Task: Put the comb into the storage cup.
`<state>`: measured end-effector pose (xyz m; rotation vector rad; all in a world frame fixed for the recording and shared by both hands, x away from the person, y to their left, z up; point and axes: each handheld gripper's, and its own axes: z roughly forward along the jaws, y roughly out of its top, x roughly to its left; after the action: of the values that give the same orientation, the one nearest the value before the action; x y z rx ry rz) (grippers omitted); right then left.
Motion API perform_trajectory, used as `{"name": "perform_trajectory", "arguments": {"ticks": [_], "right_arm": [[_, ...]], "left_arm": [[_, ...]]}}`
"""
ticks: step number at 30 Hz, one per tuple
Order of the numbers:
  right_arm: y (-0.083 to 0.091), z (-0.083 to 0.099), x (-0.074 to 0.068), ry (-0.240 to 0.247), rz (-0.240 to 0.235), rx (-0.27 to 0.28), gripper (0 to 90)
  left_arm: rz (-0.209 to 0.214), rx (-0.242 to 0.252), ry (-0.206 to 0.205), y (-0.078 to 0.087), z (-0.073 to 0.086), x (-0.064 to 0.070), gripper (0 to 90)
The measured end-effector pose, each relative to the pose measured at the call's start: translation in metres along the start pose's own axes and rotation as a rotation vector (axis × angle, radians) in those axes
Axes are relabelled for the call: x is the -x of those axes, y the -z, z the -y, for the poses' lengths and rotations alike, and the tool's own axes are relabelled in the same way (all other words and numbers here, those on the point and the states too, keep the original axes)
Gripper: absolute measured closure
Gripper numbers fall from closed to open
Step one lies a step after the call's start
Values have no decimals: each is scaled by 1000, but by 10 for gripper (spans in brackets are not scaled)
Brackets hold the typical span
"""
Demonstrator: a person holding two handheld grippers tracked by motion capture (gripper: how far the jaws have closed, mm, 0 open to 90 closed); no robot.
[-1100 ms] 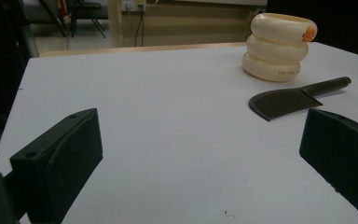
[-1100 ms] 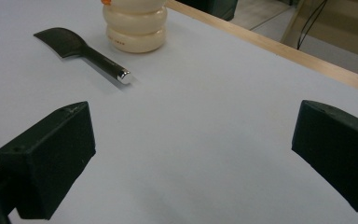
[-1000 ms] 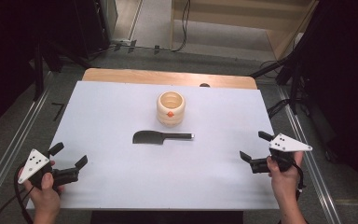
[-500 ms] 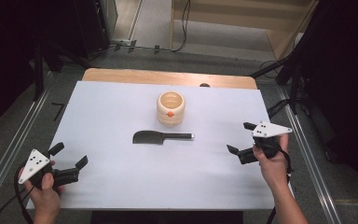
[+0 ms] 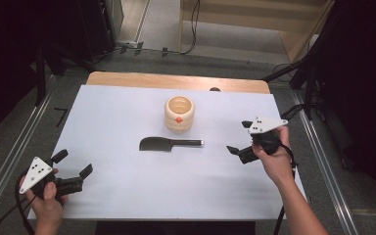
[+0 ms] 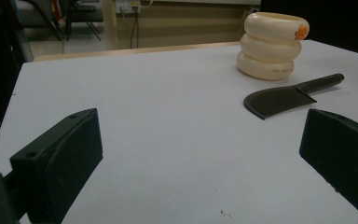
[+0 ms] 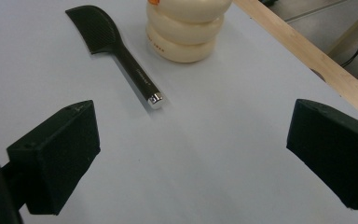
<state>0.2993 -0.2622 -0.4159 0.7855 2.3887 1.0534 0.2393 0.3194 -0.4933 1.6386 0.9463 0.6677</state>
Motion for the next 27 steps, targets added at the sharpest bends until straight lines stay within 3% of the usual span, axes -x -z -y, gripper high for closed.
{"name": "perform_trajectory", "arguments": {"ticks": [27], "right_arm": [[-46, -52, -6, 153, -113, -165, 9]], "left_arm": [[10, -5, -10, 0, 0, 1, 0]]}}
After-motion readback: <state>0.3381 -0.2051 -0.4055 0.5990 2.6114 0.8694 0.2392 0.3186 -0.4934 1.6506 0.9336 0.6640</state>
